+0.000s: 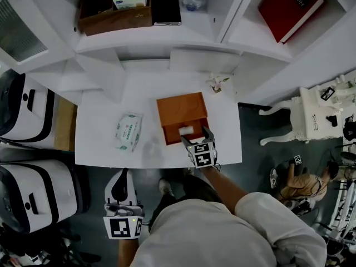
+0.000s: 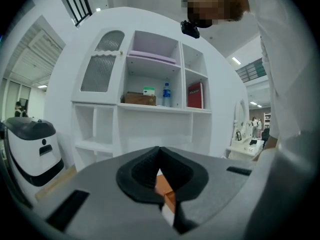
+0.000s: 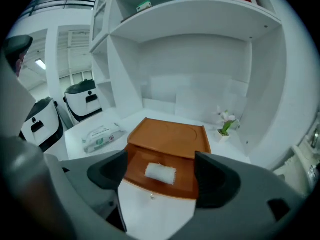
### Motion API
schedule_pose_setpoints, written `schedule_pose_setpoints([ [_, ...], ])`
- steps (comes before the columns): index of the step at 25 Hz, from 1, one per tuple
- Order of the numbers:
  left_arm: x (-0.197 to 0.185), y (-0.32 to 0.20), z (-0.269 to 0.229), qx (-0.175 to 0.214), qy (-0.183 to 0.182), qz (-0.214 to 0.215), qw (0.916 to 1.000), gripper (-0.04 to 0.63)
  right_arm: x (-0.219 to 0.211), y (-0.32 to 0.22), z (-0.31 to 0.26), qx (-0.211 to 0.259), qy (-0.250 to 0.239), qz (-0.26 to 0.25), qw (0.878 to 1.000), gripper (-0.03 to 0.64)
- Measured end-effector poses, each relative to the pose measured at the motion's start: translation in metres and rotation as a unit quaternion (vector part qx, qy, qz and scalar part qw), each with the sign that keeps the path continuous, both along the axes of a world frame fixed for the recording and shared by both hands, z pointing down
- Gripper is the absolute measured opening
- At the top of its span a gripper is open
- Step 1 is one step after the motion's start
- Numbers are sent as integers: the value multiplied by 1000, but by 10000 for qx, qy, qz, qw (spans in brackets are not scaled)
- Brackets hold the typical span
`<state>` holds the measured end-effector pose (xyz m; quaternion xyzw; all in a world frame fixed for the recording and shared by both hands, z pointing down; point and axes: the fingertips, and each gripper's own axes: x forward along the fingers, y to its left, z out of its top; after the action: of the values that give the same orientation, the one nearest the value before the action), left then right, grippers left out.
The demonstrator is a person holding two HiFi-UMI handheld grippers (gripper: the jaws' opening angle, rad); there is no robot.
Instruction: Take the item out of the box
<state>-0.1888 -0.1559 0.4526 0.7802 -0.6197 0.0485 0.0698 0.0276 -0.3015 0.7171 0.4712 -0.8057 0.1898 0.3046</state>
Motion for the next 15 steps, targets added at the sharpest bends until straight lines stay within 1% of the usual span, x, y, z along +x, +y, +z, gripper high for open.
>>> schedule_pose_setpoints([
  [3, -6, -4, 3, -37, 33, -24, 10000, 5, -2, -4, 12, -301, 76, 110, 9995, 419],
  [9, -19, -6, 11, -133, 99, -120, 9998, 5, -11, -13, 39, -593, 271, 162, 9977, 419],
  [15, -31, -8, 17, -217, 145, -216, 9994, 5, -17, -13, 58, -1147, 638, 154, 9912, 419],
])
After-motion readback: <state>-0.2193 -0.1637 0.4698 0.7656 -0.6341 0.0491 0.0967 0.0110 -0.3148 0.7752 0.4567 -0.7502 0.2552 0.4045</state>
